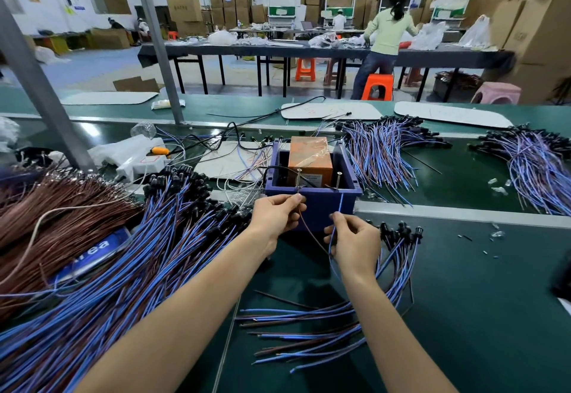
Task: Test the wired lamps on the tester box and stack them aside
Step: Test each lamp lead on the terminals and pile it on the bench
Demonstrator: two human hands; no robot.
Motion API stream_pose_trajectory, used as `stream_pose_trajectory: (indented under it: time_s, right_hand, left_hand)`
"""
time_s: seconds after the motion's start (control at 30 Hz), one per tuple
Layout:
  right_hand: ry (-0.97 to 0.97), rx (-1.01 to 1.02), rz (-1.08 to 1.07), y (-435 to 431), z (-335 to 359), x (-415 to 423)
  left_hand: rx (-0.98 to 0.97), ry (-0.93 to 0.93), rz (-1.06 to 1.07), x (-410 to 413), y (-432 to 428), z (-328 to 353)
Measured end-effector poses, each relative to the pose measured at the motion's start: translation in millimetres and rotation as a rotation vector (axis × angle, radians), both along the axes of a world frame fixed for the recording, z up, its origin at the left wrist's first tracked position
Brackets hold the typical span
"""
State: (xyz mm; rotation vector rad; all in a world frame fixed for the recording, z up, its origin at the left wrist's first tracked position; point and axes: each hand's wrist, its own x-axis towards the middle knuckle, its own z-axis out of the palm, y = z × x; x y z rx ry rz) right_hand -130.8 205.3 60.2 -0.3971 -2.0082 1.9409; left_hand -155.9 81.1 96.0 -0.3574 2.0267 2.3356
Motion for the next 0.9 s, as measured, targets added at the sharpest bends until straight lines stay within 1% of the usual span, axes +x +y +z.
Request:
stream_pose_trajectory:
  time_s: [0.3, 0.9]
  right_hand:
    - [-0.026, 0.081, 0.073, 2.4, 7.6, -8.2]
    - [-0.021, 0.091, 0.115, 6.1, 10.7, -8.8]
  left_hand:
    - [-0.020, -0.002, 0.006, 0.1, 0.7, 0.7]
    - [-0.017, -0.011, 0.008, -2.6, -0.6, -1.9]
